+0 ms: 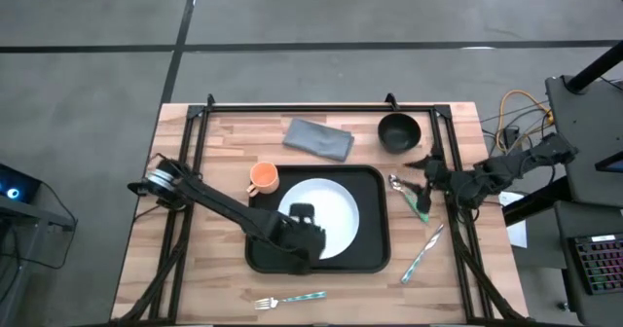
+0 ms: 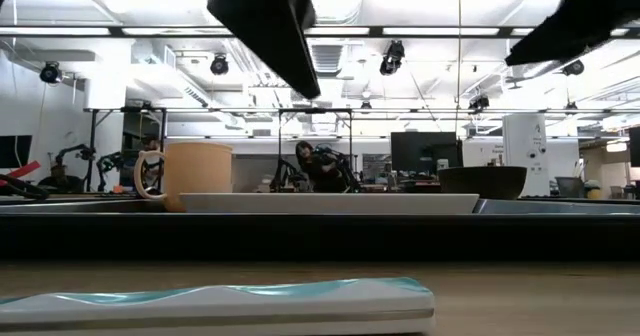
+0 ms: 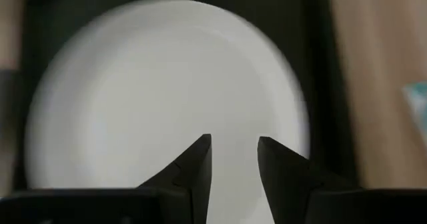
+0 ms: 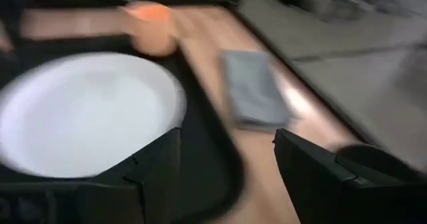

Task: Set up tray
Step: Put the black bowl on top of the white plate on the black serving tray

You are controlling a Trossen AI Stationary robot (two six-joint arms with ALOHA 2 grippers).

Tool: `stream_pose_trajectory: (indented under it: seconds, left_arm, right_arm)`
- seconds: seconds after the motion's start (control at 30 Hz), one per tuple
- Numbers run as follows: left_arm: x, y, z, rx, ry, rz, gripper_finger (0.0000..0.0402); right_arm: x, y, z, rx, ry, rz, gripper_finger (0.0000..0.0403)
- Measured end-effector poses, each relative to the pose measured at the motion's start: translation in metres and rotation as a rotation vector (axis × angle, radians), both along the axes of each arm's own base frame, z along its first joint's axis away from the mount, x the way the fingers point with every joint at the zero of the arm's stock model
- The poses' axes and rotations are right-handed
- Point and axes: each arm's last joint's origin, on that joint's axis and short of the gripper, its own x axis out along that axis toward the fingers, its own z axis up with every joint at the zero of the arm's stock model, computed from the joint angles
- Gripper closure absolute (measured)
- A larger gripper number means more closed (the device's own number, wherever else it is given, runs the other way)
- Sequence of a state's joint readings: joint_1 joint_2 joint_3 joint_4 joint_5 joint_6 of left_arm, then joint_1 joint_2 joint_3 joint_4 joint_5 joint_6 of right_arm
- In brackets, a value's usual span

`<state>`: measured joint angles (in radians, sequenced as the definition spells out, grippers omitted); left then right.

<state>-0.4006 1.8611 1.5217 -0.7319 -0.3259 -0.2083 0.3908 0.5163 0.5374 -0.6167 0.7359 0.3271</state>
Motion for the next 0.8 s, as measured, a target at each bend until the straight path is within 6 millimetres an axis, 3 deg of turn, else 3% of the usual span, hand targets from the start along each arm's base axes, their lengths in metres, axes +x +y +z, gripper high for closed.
stream_pose_trajectory:
  seconds: [0.13, 0.37, 0.57, 0.7, 0.8]
  left_arm:
    - [-0.031, 0.030, 0.020, 0.095, -0.132, 0.052, 0.0299]
    - [-0.101, 0.085, 0.019, 0.074, -0.442, 0.112, 0.0299]
    - [-0.150, 0.110, 0.009, 0.070, -0.549, 0.160, 0.0299]
    - [-0.171, 0.117, 0.010, 0.056, -0.610, 0.181, 0.0299]
    - [-0.181, 0.119, 0.012, 0.045, -0.643, 0.183, 0.0299]
  right_arm:
    - [0.004, -0.009, 0.020, -0.004, -0.006, -0.114, 0.0174]
    - [0.025, -0.038, 0.028, -0.001, 0.090, -0.351, 0.0164]
    - [0.057, -0.091, 0.024, 0.116, 0.176, -0.563, 0.0153]
    - [0.073, -0.132, 0.014, 0.208, 0.157, -0.634, 0.0146]
    - [0.085, -0.151, -0.001, 0.246, 0.145, -0.666, 0.0141]
